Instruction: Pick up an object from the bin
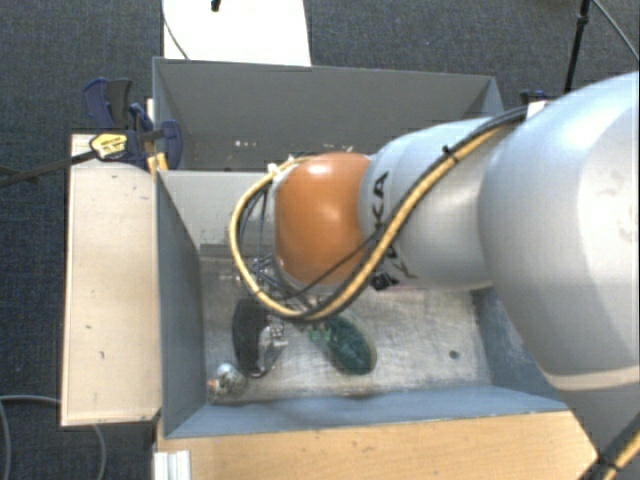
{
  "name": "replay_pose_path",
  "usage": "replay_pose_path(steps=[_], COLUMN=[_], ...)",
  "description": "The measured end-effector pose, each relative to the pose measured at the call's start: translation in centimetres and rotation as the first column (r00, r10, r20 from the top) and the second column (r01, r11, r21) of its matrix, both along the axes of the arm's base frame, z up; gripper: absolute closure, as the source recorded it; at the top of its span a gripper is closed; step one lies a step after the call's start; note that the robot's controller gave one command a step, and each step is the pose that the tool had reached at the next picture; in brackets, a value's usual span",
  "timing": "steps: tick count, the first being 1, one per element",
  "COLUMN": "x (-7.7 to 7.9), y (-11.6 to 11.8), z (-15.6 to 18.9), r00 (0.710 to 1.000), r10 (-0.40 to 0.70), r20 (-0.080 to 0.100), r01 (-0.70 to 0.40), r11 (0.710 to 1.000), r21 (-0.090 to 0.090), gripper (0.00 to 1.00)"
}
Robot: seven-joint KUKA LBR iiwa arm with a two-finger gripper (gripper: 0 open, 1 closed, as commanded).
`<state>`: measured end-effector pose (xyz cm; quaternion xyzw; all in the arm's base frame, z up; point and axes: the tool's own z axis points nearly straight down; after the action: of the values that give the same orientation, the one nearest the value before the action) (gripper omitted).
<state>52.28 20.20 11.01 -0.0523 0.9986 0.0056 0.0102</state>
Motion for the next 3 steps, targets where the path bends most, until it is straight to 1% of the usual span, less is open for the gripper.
replay_pose_path(steps=[1, 2, 3], x=[0.0, 1.2, 1.2], y=[0.1, -1.7, -2.8], z=[0.0, 10.2, 4.8], r00=[1.000, 1.000, 0.972], r10=[-0.004, 0.021, -0.234], r20=[-0.001, -0.008, -0.021], r01=[0.004, -0.021, 0.233], r11=[1.000, 1.000, 0.972], r21=[0.002, -0.009, -0.013], gripper=[1.00, 1.00, 1.00])
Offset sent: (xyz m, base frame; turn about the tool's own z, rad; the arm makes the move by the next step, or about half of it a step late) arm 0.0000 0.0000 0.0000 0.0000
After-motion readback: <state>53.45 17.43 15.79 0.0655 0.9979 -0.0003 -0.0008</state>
